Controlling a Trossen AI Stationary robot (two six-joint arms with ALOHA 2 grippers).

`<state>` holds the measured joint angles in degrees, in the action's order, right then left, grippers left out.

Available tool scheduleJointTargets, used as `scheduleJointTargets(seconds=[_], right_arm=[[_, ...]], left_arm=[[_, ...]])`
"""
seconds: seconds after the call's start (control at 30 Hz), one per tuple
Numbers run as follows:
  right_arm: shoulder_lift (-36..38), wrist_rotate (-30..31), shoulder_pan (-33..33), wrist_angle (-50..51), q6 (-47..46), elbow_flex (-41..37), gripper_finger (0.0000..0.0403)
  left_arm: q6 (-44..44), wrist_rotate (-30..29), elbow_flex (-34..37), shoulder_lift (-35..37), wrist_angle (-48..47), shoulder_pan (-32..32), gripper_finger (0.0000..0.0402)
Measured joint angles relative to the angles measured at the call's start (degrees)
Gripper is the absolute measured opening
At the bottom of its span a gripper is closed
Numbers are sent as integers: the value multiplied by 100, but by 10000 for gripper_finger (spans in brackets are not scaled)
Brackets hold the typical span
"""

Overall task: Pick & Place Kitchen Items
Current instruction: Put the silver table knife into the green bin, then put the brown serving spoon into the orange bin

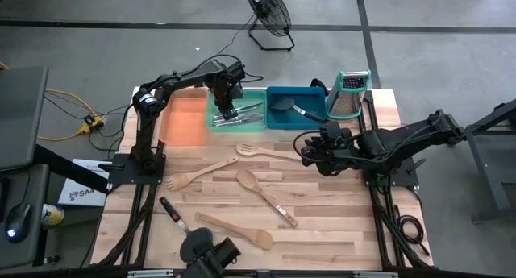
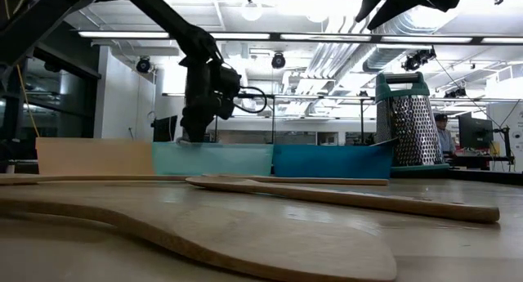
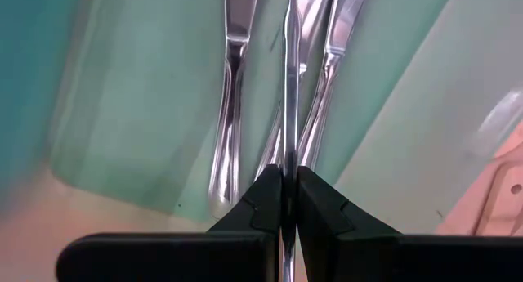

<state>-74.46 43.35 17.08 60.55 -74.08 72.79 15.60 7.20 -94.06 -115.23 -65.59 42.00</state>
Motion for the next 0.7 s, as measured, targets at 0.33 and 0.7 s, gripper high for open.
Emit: scheduleJointTargets(seconds=[0.33, 0.7], right_arm=[[0, -2, 0, 2, -70, 0, 112], [0, -58, 0, 2, 98, 0, 112]], left_arm=[[-66, 22, 0, -86, -33, 0, 37], [-66, 28, 0, -84, -216, 0, 51]])
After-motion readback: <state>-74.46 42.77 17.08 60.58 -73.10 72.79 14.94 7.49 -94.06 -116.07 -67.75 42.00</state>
